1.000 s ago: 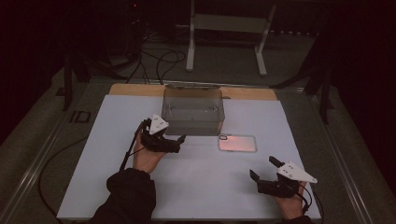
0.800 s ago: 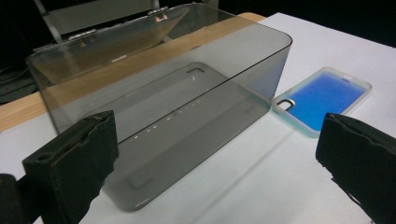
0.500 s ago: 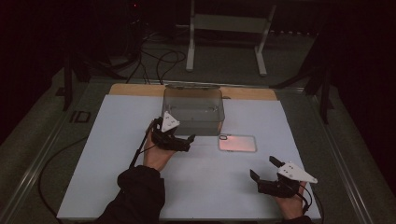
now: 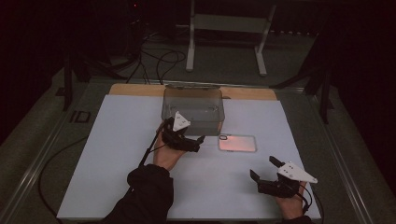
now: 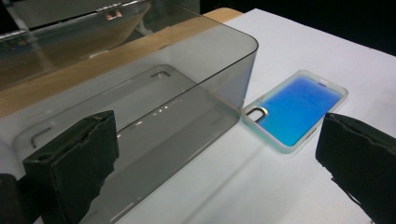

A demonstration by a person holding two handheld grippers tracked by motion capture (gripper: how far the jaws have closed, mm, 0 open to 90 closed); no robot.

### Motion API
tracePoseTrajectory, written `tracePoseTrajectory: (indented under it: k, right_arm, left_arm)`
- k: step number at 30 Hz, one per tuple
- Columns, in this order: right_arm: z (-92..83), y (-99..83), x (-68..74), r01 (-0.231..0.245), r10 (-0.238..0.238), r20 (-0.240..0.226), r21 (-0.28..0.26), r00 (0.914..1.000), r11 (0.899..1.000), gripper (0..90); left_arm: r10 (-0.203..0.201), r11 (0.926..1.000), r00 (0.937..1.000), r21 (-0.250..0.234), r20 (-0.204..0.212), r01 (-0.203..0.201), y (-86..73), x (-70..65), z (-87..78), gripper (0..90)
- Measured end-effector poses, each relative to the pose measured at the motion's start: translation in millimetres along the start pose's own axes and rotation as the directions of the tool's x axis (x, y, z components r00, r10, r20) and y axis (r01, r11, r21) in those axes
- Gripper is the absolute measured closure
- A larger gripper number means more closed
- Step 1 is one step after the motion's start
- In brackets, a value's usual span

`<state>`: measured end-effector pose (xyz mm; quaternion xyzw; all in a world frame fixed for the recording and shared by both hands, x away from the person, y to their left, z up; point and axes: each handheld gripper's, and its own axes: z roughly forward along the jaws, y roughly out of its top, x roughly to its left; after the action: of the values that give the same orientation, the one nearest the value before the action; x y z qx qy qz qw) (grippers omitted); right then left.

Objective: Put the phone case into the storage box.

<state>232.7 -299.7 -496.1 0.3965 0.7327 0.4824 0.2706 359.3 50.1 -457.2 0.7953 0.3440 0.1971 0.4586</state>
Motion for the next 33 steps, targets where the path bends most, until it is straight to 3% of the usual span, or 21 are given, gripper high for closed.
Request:
tracePoseTrajectory:
  k: [16,33]
  right_arm:
    - [0.0,0.0,0.0,0.001,-0.001,-0.001,0.001,1.0,1.0,8.3]
    - [0.3,0.1,0.2,0.001,-0.001,-0.001,0.003,1.0,1.0,8.3]
  left_arm:
    - [0.012,0.9996,0.9988,0.023,0.047,-0.013,3.6,-24.0,20.8,0.6]
    - [0.018,0.9979,0.9971,0.06,0.074,-0.023,4.5,-38.8,39.2,1.3]
